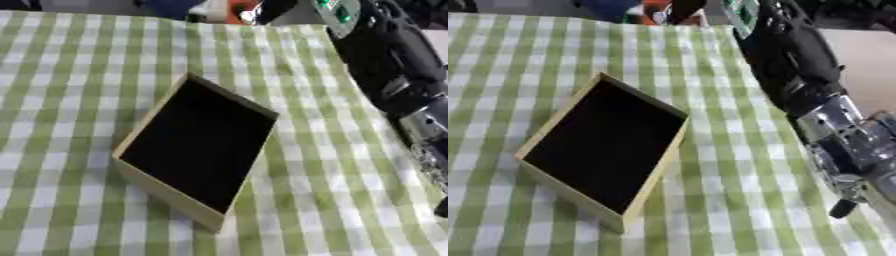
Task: Pick up objects on the table and place them in the box.
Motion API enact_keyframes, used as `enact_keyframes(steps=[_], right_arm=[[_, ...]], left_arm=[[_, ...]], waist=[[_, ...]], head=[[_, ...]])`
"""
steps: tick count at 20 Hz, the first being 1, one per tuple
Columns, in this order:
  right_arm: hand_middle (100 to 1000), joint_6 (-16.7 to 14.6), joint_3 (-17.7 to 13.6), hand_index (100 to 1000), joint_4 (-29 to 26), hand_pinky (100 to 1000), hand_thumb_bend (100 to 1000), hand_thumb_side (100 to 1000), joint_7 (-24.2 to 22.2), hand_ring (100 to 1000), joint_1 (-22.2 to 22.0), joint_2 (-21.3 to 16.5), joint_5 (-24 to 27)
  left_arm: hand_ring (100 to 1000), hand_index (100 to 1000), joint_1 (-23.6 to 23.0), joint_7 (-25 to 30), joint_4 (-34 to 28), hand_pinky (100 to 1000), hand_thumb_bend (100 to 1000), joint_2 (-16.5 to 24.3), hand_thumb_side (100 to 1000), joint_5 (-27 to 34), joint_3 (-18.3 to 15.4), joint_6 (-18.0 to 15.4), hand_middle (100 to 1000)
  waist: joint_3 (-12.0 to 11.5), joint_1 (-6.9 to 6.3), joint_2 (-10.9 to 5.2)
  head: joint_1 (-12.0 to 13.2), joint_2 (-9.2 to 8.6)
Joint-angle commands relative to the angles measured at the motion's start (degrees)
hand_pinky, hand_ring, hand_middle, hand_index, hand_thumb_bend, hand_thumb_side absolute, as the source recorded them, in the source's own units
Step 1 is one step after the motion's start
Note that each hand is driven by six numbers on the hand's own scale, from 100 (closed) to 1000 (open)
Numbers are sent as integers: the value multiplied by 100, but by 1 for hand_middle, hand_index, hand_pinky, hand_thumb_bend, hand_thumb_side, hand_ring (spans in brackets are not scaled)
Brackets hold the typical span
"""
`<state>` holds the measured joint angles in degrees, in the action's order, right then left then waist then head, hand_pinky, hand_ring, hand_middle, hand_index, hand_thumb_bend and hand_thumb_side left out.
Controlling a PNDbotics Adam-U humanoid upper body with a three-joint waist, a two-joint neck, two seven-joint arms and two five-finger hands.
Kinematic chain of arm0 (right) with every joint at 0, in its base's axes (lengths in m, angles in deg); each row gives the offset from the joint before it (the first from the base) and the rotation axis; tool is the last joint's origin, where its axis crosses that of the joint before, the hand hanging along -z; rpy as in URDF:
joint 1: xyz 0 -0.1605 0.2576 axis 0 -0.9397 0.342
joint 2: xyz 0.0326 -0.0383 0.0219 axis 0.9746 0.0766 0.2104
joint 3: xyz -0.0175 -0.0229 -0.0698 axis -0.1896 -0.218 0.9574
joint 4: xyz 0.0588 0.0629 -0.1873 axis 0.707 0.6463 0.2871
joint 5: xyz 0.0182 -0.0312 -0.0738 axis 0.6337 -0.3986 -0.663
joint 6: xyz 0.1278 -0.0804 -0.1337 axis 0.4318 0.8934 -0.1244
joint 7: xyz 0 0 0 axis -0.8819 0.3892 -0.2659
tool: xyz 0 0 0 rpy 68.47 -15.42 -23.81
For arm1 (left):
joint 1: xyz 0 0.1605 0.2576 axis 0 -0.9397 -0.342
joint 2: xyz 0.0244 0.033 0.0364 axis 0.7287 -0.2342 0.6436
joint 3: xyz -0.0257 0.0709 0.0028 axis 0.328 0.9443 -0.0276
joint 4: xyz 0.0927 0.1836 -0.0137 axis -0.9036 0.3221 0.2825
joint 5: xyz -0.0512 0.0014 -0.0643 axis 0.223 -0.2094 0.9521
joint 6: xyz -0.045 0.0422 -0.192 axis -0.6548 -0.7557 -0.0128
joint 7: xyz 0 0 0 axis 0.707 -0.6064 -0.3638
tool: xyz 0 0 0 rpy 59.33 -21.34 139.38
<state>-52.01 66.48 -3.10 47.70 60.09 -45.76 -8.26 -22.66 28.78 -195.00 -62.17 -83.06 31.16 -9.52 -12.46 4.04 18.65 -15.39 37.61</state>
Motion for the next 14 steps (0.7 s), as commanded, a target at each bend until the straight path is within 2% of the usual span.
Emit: enact_keyframes(steps=[1, 5, 9, 14], right_arm=[[376, 99, 299, 535, -475, 726, 100, 479, -308, 605, 57, -274, 765], [376, 554, 747, 532, -1279, 721, 100, 490, -447, 606, -199, -419, 1375], [376, 1045, 1082, 531, -2334, 716, 100, 489, -460, 607, -582, -583, 1601], [383, 1420, 1408, 535, -3599, 725, 100, 494, -629, 616, -989, -776, 1805]], left_arm=[[730, 761, 2, 6, -91, 768, 507, 140, 629, 27, -59, 11, 764], [733, 763, -39, -11, -91, 768, 510, 153, 623, 35, -74, 8, 764], [735, 766, -50, -15, -91, 768, 513, 159, 619, 43, -81, 0, 764], [737, 767, -60, -30, -91, 768, 516, 172, 616, 41, -97, -18, 764]], waist=[[45, -60, -231], [123, -94, -435], [144, -128, -557], [166, -151, -637]], head=[[84, 164], [169, 338], [227, 432], [300, 501]])
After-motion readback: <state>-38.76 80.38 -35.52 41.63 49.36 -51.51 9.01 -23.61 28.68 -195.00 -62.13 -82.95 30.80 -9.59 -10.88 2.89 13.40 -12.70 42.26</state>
